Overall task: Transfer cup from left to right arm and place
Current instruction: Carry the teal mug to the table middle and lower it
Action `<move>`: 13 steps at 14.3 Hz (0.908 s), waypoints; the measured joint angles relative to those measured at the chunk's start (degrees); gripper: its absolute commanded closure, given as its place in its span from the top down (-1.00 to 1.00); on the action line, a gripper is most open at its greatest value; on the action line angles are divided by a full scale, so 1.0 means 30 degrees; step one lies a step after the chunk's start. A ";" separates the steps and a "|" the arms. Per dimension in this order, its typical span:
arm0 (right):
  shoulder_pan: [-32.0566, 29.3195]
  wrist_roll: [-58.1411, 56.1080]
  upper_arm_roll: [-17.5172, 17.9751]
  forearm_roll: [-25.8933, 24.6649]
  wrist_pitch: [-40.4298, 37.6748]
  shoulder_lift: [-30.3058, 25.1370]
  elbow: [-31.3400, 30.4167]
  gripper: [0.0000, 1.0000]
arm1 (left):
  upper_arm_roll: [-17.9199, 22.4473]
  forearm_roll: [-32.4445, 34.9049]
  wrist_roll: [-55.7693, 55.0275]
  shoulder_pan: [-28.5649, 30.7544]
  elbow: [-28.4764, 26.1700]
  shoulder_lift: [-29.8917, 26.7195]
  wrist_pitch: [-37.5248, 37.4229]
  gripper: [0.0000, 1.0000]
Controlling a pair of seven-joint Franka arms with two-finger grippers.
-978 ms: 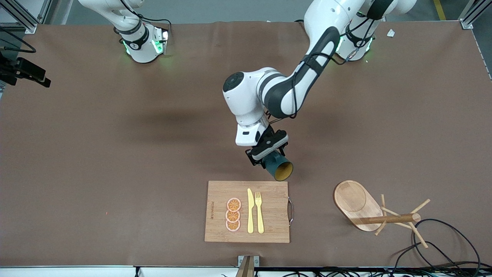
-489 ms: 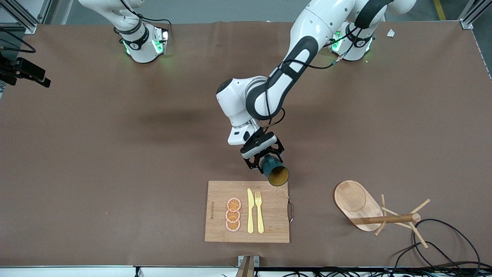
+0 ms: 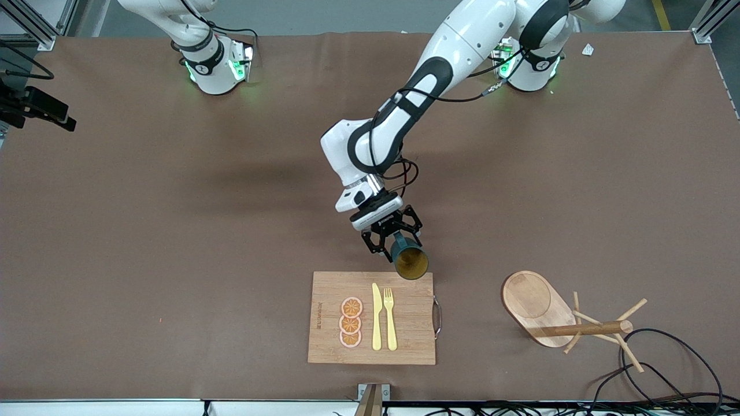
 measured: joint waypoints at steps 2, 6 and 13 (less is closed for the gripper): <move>0.0001 0.0000 0.0000 0.0000 0.0001 0.0000 0.0000 1.00 | 0.0000 0.0999 -0.0002 -0.0273 -0.0042 0.0428 -0.0947 0.29; 0.0002 0.0000 0.0001 0.0000 0.0004 0.0000 0.0000 1.00 | 0.0005 0.1956 -0.0696 -0.1182 -0.0059 0.1256 -0.2694 0.27; 0.0001 0.0000 0.0000 0.0000 0.0004 0.0000 0.0000 1.00 | 0.0014 0.1977 -0.5717 -0.3407 -0.0148 0.2100 -0.3574 0.28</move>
